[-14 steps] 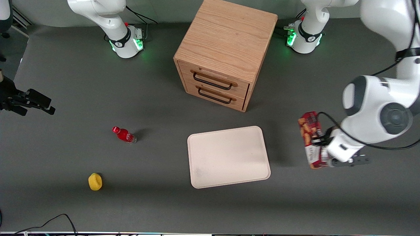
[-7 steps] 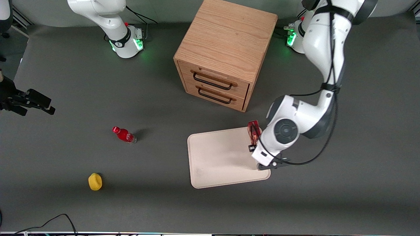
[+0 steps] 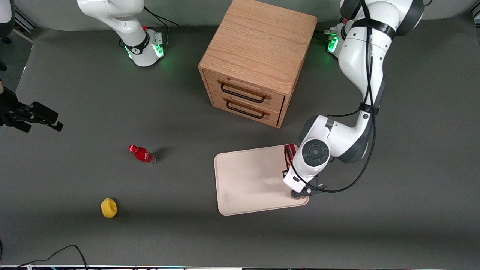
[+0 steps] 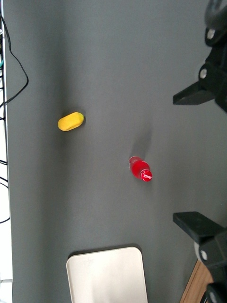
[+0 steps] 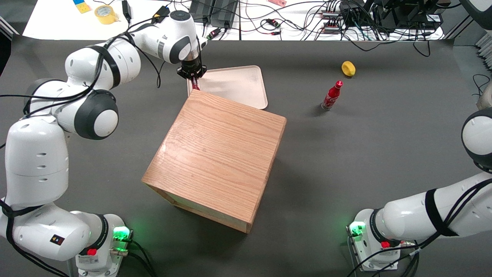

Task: Place red cookie box on tray
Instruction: 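Carry the cookie box over the white tray and lower it, then open the left gripper to release the box on the tray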

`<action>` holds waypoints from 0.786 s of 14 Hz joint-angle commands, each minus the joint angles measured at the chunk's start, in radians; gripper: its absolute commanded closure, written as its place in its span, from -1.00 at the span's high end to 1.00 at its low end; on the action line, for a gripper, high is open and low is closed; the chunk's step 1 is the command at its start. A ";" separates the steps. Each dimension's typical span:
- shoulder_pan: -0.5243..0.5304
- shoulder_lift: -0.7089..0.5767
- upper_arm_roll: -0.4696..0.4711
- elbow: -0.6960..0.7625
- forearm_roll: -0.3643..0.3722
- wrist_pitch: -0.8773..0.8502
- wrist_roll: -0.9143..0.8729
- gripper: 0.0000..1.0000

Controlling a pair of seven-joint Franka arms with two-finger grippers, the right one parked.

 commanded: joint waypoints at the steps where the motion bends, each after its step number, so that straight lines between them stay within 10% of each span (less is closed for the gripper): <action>1: 0.000 -0.010 0.004 0.024 0.019 -0.034 -0.031 1.00; 11: 0.361 -0.414 0.009 -0.012 -0.035 -0.519 0.547 1.00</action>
